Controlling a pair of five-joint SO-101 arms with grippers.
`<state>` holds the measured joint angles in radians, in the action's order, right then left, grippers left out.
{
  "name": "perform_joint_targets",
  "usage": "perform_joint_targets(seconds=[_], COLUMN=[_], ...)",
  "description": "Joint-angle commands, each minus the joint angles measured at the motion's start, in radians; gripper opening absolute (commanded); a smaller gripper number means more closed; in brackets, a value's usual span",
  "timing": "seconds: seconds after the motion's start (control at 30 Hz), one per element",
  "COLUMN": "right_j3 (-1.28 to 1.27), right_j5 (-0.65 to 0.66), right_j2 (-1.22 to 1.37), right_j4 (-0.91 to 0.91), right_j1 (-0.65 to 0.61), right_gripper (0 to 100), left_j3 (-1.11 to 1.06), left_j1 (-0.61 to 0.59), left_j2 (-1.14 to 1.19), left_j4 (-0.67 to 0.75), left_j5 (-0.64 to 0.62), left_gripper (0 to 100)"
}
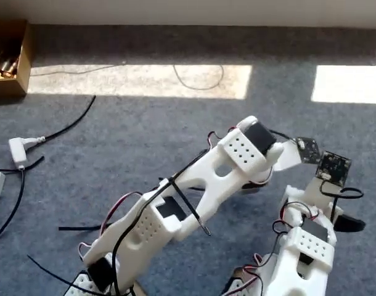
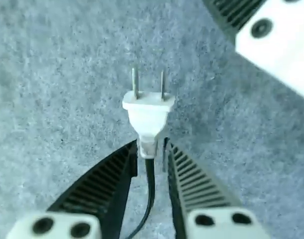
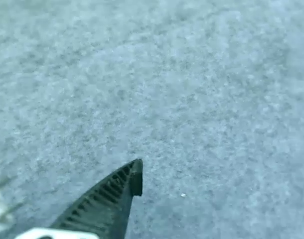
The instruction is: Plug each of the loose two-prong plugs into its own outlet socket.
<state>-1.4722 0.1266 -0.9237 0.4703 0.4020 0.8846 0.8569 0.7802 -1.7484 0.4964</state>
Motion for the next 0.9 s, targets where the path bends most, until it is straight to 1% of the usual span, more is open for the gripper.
perform_joint_targets(seconds=[0.0, 0.07, 0.13, 0.27, 0.47, 0.6, 0.67, 0.8, 0.87], right_j3=[0.042, 0.056, 0.094, 0.166, 0.182, 0.176, 0.174, 0.182, 0.183], right_j5=[0.078, 0.115, 0.121, 0.121, 0.161, 0.17, 0.17, 0.17, 0.17], right_j2=[-0.01, -0.012, -0.012, -0.012, -0.012, -0.012, -0.012, -0.012, -0.012], right_j4=[0.035, 0.031, 0.031, 0.033, 0.035, 0.035, 0.039, 0.11, 0.116], right_j1=[0.197, 0.325, 0.421, 0.535, 0.545, 0.519, 0.504, 0.486, 0.483], right_gripper=[59.3, 59.3, 59.3, 59.3, 59.3, 59.3, 59.3, 59.3, 59.3], left_j3=[0.051, 0.056, 0.056, 0.056, 0.061, 0.127, 0.163, 0.182, 0.183], left_j1=[0.074, 0.099, 0.122, 0.136, 0.068, 0.001, -0.021, -0.036, -0.036], left_j2=[-0.015, -0.015, -0.015, -0.015, -0.016, -0.016, -0.016, -0.016, -0.016], left_j4=[-0.017, -0.015, -0.014, -0.012, -0.012, -0.012, -0.014, -0.015, -0.015], left_j5=[-0.009, -0.008, -0.008, -0.008, -0.006, -0.006, -0.014, -0.012, -0.009], left_gripper=[13, 12, 12, 12, 12, 12, 16, 30, 33])
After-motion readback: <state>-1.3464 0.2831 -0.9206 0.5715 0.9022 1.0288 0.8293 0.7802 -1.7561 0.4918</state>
